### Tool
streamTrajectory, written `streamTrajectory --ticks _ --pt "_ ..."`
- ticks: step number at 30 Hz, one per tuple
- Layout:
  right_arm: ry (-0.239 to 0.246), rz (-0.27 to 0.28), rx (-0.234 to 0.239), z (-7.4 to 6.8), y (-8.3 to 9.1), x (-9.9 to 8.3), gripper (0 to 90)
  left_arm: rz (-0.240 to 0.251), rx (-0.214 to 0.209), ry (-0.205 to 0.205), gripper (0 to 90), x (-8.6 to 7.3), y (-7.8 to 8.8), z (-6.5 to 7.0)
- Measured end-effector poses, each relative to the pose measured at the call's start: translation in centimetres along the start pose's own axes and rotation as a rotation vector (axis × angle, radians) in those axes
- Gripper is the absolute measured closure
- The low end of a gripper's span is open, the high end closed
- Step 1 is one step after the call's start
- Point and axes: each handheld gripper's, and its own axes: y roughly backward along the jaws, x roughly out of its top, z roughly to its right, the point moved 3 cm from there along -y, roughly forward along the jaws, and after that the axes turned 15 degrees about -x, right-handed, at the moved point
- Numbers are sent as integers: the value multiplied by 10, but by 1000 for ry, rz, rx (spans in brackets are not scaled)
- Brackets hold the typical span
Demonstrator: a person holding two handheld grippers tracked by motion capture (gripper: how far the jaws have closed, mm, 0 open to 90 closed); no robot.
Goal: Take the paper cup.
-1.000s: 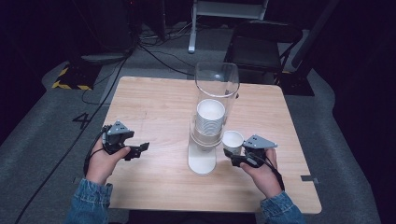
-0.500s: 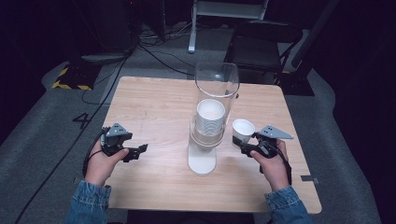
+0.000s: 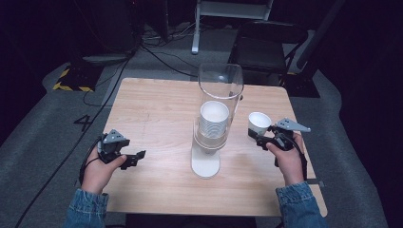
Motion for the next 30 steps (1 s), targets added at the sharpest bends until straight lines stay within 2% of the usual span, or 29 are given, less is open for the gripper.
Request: streamTrajectory --ticks 9,16,18,20,26,30 --pt "10 -51 -42 12 -19 -7 317 -16 1 6 200 -5 -2 0" --pt "14 -100 -91 24 -36 -23 312 -22 3 5 199 -6 -4 0" --pt "9 -104 -76 25 -39 -27 312 -23 3 6 199 -6 -4 0" --pt "29 -113 -68 25 -43 -31 314 -22 -1 -3 199 -5 -5 1" --pt "50 -132 -93 21 -52 -40 309 -25 -3 2 200 -5 -5 1" --pt "44 -153 -104 20 -57 -46 307 -22 -4 -1 200 -5 -5 1"
